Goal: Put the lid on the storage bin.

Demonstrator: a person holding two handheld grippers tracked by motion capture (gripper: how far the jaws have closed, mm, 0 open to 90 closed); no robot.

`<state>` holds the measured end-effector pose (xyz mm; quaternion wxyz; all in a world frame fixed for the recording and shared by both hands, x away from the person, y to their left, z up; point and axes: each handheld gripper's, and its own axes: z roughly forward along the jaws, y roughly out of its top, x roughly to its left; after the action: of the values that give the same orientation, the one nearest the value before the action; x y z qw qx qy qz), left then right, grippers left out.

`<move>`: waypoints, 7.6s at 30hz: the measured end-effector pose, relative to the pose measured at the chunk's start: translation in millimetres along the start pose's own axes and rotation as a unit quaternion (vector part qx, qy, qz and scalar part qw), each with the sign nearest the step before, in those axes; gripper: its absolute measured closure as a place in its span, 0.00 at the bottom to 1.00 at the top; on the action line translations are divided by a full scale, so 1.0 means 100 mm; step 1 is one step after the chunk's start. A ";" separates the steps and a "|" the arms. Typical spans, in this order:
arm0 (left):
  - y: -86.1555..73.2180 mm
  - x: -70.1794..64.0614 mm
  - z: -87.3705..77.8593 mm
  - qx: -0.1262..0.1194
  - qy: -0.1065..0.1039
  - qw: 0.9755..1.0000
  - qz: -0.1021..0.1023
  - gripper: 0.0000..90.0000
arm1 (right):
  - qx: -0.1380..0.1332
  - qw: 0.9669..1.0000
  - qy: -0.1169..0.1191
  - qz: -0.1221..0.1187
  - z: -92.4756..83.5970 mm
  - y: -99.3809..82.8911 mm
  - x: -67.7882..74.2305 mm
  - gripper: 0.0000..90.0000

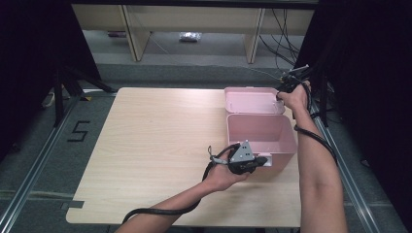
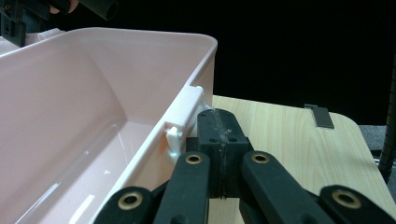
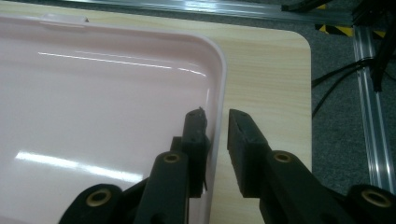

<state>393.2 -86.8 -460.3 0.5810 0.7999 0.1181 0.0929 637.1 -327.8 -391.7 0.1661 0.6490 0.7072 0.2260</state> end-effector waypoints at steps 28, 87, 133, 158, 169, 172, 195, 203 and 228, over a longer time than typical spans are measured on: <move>0.01 0.00 0.02 0.003 -0.002 1.000 -0.007 1.00 | 0.004 1.000 -0.005 -0.015 0.02 0.04 -0.01 0.96; 0.04 -0.02 0.04 0.011 0.003 1.000 -0.025 1.00 | -0.121 0.992 0.011 -0.023 -0.77 -0.08 -0.06 0.99; 0.04 -0.02 0.03 0.014 0.013 0.999 -0.027 1.00 | -0.206 0.978 0.014 -0.027 -1.13 -0.43 0.02 1.00; 0.04 -0.01 0.03 0.014 0.010 0.999 -0.029 1.00 | -0.234 0.971 0.006 -0.050 -1.25 -0.62 0.04 1.00; 0.04 -0.01 0.03 0.014 0.011 0.999 -0.028 1.00 | -0.245 0.969 0.005 -0.041 -1.28 -0.70 0.06 1.00; 0.04 -0.01 0.03 0.014 0.011 0.999 -0.028 1.00 | -0.252 0.967 0.006 -0.042 -1.28 -0.73 0.06 1.00; 0.04 -0.01 0.03 0.015 0.011 0.999 -0.028 1.00 | -0.284 0.957 0.001 -0.048 -1.30 -0.90 0.08 1.00; 0.04 -0.01 0.03 0.014 0.011 0.999 -0.029 1.00 | -0.297 0.953 -0.003 -0.055 -1.31 -0.97 0.08 1.00; 0.04 -0.01 0.03 0.014 0.014 0.999 -0.030 1.00 | -0.320 0.945 -0.013 -0.067 -1.34 -1.16 0.10 0.99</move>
<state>393.7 -90.6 -457.4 0.5708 0.8026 0.1512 0.0851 467.0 -338.2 -340.2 0.3888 0.5157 0.6370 0.4209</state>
